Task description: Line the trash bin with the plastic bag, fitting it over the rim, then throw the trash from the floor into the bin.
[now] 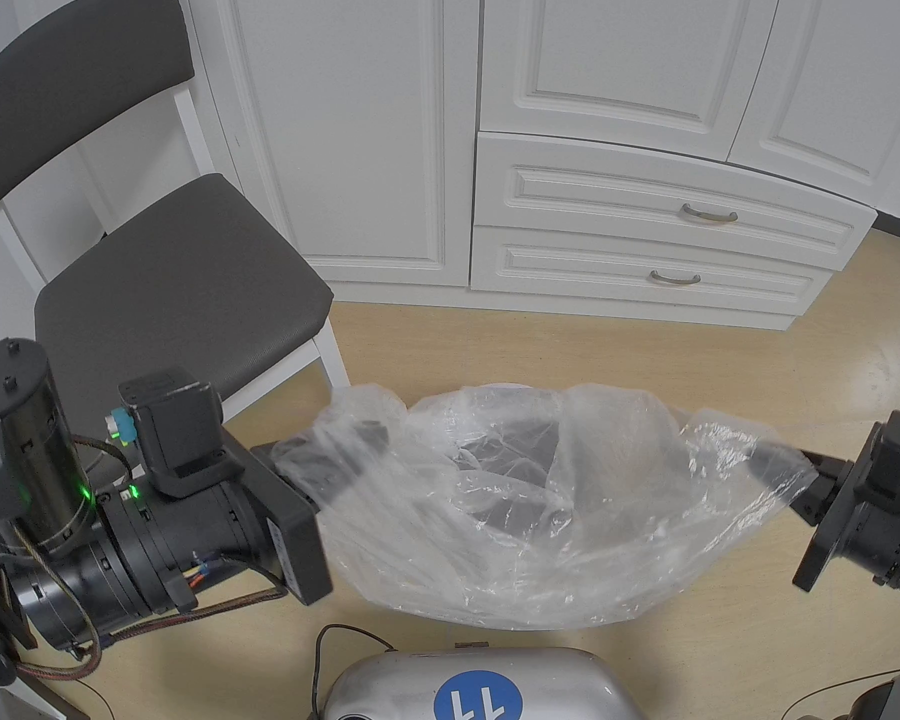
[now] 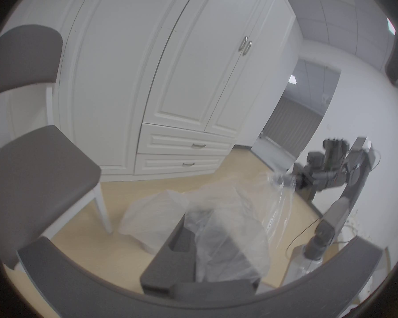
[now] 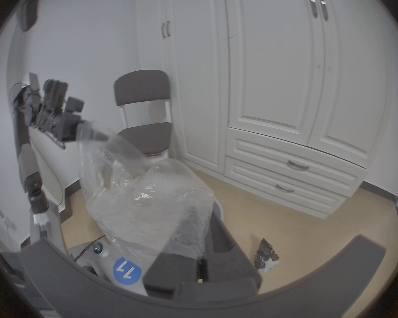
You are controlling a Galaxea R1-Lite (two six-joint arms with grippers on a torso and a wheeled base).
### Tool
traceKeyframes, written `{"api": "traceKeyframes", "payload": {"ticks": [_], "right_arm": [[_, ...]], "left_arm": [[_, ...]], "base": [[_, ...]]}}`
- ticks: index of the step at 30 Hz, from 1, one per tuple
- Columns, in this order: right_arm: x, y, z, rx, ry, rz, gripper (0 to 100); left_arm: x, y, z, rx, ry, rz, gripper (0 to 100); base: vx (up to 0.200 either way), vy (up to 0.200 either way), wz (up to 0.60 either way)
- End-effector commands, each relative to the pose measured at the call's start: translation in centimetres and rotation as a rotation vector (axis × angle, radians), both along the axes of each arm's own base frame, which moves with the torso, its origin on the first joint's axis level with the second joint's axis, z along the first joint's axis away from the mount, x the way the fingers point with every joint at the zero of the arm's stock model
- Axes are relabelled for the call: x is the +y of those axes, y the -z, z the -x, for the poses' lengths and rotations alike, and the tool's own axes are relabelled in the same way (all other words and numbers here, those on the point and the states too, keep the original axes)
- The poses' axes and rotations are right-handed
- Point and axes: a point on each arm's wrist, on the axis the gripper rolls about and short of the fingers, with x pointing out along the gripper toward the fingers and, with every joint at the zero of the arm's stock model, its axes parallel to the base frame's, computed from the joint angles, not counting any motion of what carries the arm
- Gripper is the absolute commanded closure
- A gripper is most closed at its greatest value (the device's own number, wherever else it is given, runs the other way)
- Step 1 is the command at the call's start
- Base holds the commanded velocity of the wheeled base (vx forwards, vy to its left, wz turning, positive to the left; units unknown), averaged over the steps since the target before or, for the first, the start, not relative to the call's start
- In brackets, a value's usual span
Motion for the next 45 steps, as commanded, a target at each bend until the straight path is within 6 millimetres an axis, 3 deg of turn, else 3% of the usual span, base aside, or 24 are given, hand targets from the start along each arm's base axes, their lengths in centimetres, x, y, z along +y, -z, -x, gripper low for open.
{"api": "traceKeyframes", "payload": {"ticks": [1,9,14,18,23,29,37,45], "right_arm": [[0.5,1.9,0.4,0.044,-0.100,0.052,100],[0.7,1.5,0.2,0.021,-0.094,0.023,100],[2.3,0.9,-1.4,0.107,-0.069,-0.082,100],[3.8,0.8,-2.8,0.178,-0.050,-0.159,100],[5.4,1.2,-4.6,0.252,-0.023,-0.215,100],[6.9,2.2,-7.2,0.352,0.037,-0.292,100],[8.5,4.0,-9.9,0.391,0.080,-0.377,100],[8.7,6.5,-12.3,0.414,0.140,-0.362,100]], "left_arm": [[-2.2,1.2,-0.3,0.046,0.049,0.056,100],[-4.5,2.2,-1.9,0.045,0.056,0.111,100],[-7.7,1.2,-5.1,0.159,0.059,0.267,100],[-8.4,2.1,-7.2,0.200,0.033,0.278,100],[-8.8,2.9,-7.6,0.222,0.023,0.266,100],[-10.4,4.9,-9.3,0.278,-0.004,0.267,100],[-10.5,7.0,-10.9,0.309,-0.046,0.221,100],[-11.1,8.5,-11.7,0.332,-0.059,0.196,100]], "base": [[0.000,0.000,0.00],[0.000,0.000,0.00],[0.000,0.000,0.00],[0.000,0.000,0.00],[0.000,0.000,0.00],[0.000,0.000,0.00],[0.000,0.000,0.00],[0.000,0.000,0.00]]}}
